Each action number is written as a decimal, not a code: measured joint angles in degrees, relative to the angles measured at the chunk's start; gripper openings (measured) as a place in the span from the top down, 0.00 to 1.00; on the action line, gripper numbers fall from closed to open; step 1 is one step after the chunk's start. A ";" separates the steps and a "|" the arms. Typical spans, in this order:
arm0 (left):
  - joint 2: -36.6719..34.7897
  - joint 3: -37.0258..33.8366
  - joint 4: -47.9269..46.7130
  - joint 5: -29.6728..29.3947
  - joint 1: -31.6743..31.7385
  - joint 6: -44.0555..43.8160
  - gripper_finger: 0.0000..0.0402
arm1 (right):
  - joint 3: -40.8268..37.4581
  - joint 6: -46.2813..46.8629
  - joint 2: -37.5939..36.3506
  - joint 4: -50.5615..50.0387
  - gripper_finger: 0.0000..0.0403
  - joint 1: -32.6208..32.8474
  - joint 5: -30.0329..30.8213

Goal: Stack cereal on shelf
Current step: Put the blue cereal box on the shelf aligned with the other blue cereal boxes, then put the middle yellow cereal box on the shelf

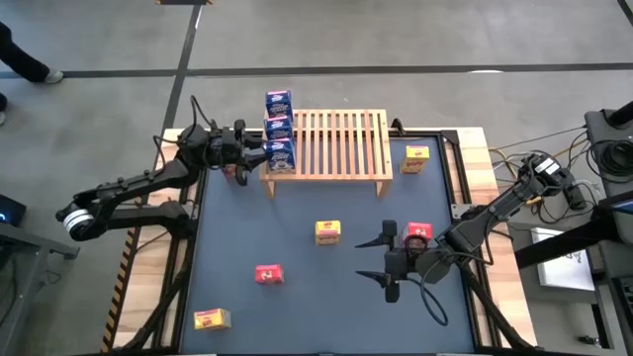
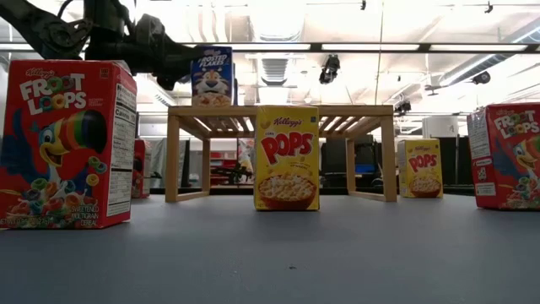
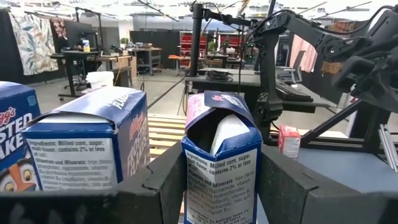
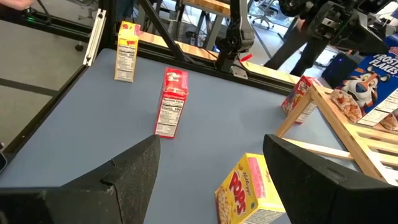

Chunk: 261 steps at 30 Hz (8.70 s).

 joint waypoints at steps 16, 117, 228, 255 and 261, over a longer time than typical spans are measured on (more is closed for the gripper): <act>0.01 1.51 -3.23 0.11 0.70 1.37 0.61 | 0.00 0.05 0.04 0.42 0.32 -0.59 0.00; -30.69 -9.52 -9.19 -39.19 -53.09 0.77 0.48 | -0.02 -4.36 1.03 1.54 0.32 -10.42 -2.13; -12.02 -3.98 -13.26 -55.86 -53.13 3.99 0.48 | -7.56 3.13 0.68 6.67 0.32 -26.23 -21.57; -10.45 -4.09 -14.80 -55.80 -53.13 2.75 0.48 | -2.08 7.32 18.04 7.34 0.32 -29.90 -31.63; -10.47 -4.17 -15.28 -55.80 -53.11 2.76 0.48 | -2.08 7.13 18.80 6.39 0.37 -29.86 -31.67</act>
